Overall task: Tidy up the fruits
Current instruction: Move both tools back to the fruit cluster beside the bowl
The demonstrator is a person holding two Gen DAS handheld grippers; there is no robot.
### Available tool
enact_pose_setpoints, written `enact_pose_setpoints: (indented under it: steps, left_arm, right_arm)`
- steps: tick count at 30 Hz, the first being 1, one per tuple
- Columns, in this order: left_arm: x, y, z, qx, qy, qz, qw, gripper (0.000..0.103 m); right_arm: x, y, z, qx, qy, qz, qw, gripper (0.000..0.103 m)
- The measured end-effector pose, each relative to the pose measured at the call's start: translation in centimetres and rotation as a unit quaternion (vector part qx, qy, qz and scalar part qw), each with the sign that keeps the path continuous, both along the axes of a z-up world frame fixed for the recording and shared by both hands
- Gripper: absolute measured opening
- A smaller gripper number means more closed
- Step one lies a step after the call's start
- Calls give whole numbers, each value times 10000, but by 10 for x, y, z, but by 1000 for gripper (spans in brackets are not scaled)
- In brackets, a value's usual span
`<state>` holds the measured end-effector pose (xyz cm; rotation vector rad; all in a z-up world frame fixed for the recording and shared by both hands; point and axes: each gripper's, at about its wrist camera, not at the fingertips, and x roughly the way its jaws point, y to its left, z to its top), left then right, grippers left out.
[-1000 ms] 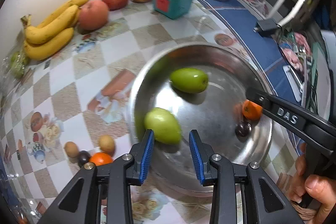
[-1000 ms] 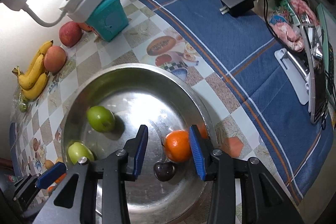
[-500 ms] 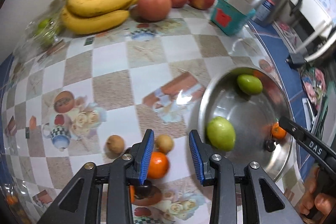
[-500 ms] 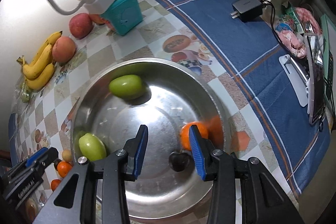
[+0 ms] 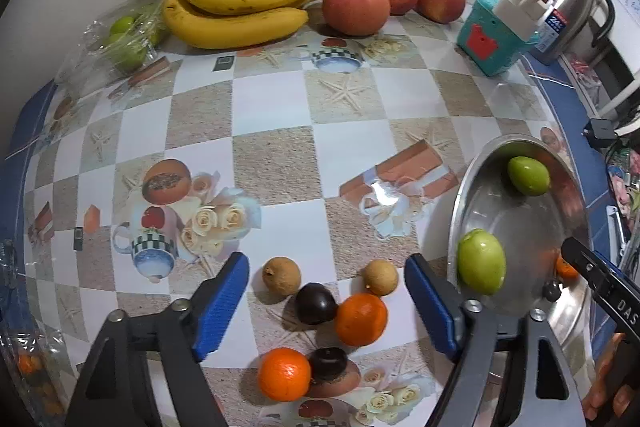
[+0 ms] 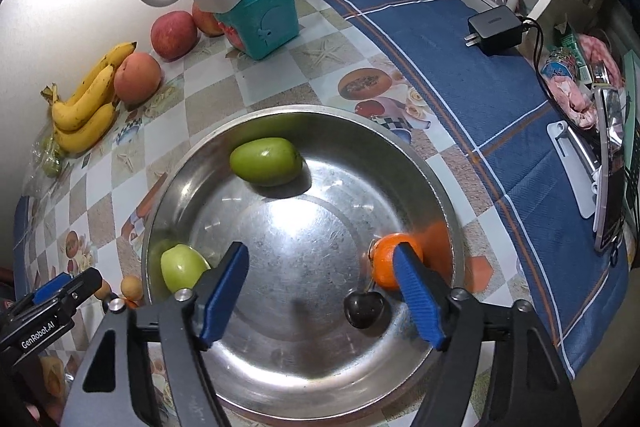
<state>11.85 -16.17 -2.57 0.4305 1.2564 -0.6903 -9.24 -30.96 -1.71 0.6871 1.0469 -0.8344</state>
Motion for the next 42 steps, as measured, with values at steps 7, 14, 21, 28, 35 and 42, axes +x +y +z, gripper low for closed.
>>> enact_pose_setpoints:
  steps: [7, 14, 21, 28, 35, 42]
  left_arm:
    - [9, 8, -5, 133, -108, 225, 9996, 102]
    - [17, 19, -11, 134, -116, 494, 9986, 103]
    - [21, 26, -14, 141, -44, 612, 9980, 103]
    - [21, 33, -6, 161, -175, 632, 9977, 103]
    - [14, 46, 4, 341, -369, 563, 9971, 103]
    - [10, 75, 12, 391, -436, 626, 9963, 103]
  right_arm:
    - [3, 2, -2, -114, 55, 128, 9998, 83]
    - [8, 5, -1, -217, 53, 254, 9994, 98]
    - [8, 7, 4, -400, 38, 250, 9989, 102]
    - [8, 11, 5, -474, 12, 263, 9985, 102]
    - [14, 26, 5, -457, 82, 510, 9976, 102]
    - [12, 45, 7, -459, 80, 632, 9969, 102]
